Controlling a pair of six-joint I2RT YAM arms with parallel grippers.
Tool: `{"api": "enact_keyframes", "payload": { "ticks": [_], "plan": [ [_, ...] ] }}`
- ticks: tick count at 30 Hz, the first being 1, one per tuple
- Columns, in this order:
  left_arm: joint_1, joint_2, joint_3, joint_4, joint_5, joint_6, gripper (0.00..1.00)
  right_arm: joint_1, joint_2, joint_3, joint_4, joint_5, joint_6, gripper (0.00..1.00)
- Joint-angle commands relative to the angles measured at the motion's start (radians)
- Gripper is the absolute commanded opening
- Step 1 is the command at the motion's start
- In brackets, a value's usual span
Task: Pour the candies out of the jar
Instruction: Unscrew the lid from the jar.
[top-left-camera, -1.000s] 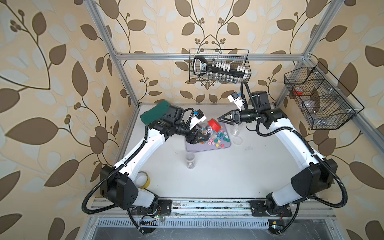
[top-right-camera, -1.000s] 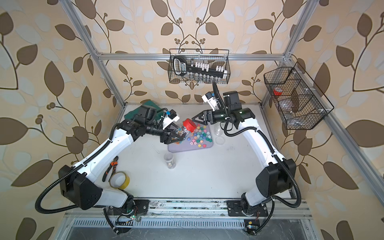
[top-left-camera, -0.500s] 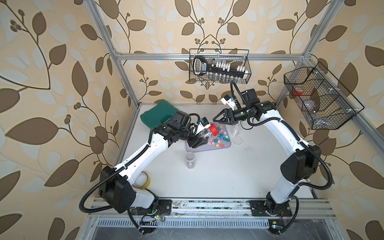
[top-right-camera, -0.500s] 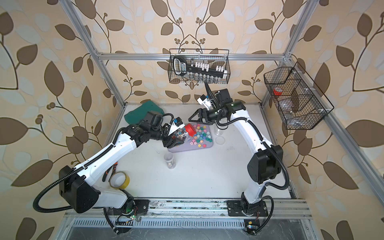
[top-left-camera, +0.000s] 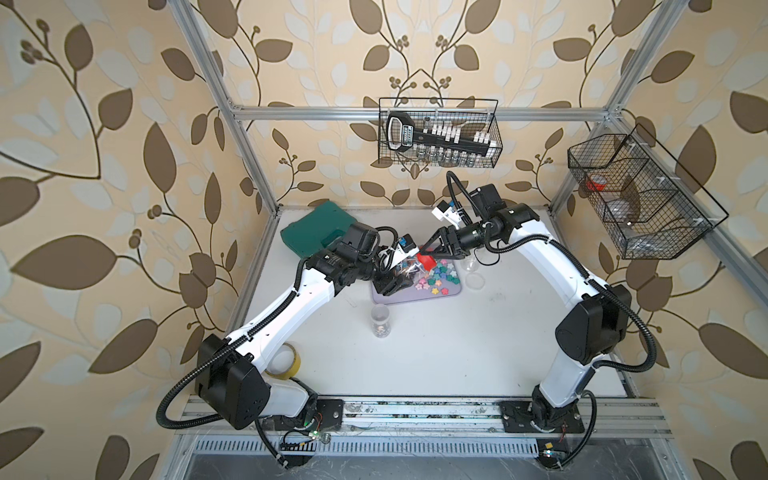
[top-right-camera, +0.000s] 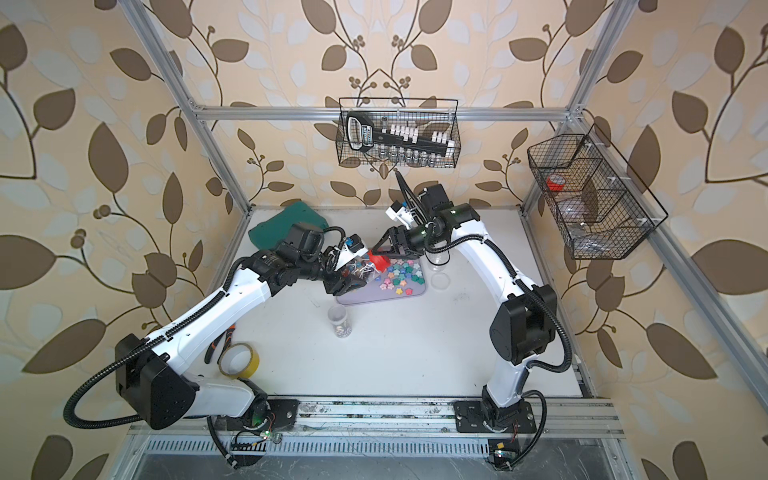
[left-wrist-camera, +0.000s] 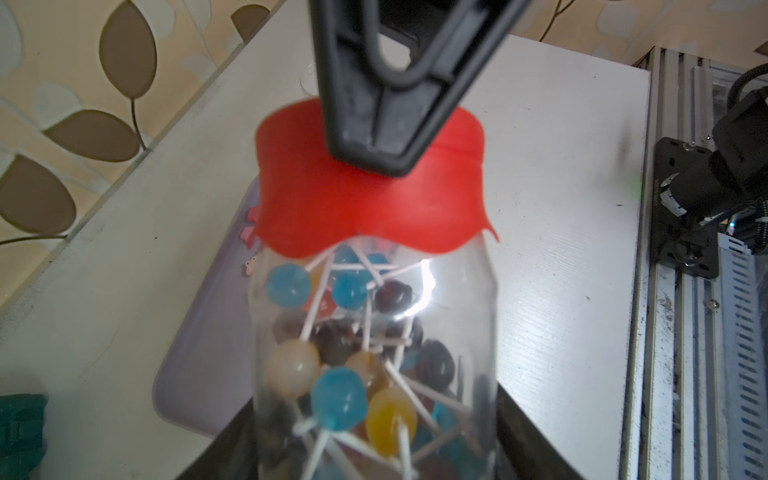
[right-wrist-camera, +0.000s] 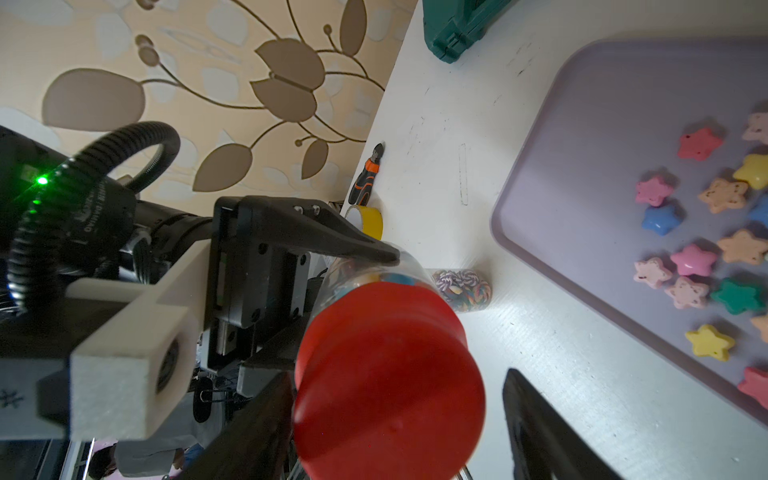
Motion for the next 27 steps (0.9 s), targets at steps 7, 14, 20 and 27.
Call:
{"api": "enact_keyframes", "payload": {
  "ticks": [7,14,20,27],
  "plan": [
    [-0.003,-0.041,-0.006,0.102,0.024,-0.027,0.44,0.014,0.02,0.005,-0.031,-0.006,-0.036,0.73],
    [-0.004,-0.03,-0.011,0.128,0.043,-0.06,0.44,0.012,0.015,-0.004,-0.031,-0.015,-0.047,0.67],
    [-0.001,-0.024,-0.007,0.138,0.06,-0.076,0.39,0.013,0.004,-0.003,-0.02,-0.017,-0.069,0.61],
    [0.002,-0.018,-0.004,0.141,0.082,-0.089,0.36,0.009,0.004,-0.007,-0.012,-0.019,-0.075,0.6]
  ]
}}
